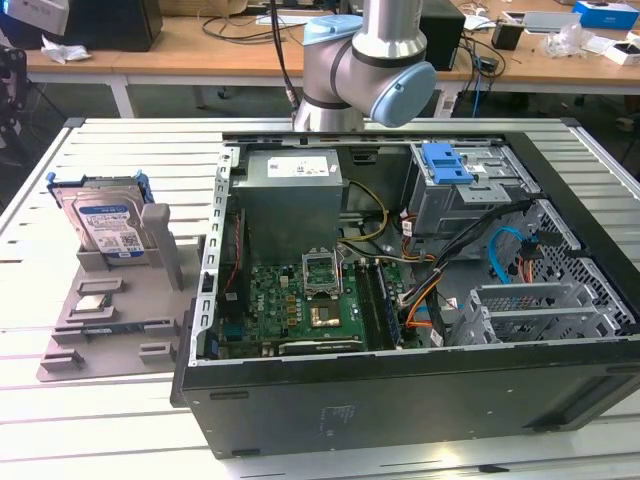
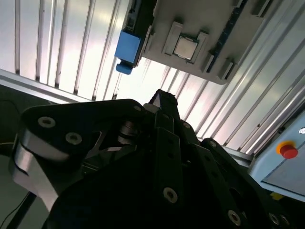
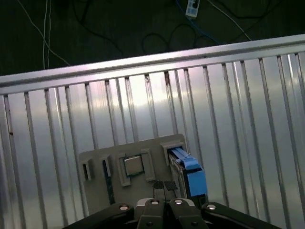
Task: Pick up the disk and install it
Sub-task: 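Pick up the disk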
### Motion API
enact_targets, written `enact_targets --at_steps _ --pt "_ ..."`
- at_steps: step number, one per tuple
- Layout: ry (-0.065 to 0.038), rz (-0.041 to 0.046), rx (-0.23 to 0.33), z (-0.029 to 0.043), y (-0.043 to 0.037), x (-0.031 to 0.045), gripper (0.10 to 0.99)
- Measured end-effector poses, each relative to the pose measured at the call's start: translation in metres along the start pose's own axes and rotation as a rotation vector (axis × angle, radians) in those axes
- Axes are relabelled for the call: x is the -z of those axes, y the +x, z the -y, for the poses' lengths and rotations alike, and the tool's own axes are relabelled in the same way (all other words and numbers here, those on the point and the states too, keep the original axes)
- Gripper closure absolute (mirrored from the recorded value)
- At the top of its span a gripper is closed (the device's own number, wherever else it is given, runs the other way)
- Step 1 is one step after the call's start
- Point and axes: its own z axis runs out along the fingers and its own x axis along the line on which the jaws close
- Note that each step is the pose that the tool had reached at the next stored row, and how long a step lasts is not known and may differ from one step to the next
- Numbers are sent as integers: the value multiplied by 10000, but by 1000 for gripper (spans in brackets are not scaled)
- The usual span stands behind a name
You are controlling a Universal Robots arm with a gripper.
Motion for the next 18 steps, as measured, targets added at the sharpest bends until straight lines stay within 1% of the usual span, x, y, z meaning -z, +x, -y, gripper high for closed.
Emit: enact_targets --at_steps 3,6,11,12,13,15,16,18 --pt "-15 -28 616 0 0 0 980" --pt "-23 -43 954 0 0 0 980" --pt "-25 -49 1081 0 0 0 973" --pt "-26 -50 1097 0 0 0 918" --pt "-26 -51 1112 0 0 0 792" --pt "-27 -52 1141 0 0 0 671" --pt "-27 -52 1155 0 0 0 545" --pt "-28 -53 1175 0 0 0 545"
